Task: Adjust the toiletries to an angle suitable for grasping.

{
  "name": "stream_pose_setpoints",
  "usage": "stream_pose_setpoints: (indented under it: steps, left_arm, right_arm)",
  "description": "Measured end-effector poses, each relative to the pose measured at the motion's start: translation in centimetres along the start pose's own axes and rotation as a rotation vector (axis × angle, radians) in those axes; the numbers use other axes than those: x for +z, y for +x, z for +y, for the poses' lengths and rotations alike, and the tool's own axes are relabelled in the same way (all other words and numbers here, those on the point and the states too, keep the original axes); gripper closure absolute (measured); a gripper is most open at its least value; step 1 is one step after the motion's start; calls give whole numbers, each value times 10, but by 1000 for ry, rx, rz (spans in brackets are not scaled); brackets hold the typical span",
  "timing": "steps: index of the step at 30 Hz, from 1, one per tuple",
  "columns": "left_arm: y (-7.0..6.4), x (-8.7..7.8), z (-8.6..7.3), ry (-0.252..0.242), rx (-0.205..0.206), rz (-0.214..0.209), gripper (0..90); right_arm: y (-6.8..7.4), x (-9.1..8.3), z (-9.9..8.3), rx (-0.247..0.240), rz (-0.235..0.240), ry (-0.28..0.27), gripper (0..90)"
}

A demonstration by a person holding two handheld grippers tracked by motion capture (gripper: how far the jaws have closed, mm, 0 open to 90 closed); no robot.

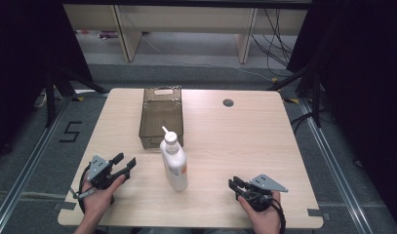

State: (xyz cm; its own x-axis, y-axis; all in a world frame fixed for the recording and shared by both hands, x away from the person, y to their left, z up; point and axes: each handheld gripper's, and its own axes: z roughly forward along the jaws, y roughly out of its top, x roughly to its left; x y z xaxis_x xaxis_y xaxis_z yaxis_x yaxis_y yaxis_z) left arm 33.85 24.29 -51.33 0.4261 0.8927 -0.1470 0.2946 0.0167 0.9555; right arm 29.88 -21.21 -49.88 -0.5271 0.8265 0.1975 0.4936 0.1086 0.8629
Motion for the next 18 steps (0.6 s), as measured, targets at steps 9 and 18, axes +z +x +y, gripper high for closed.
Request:
stream_pose_setpoints:
  steps: [9, 18]
  left_arm:
    - [-27, -14, -4, 50, 109, -146, 772]
    - [-53, -8, 0, 85, 164, -250, 895]
  right_arm:
    - [3, 4, -4, 24, -22, 27, 774]
    - [-1, 5, -7, 7, -45, 15, 774]
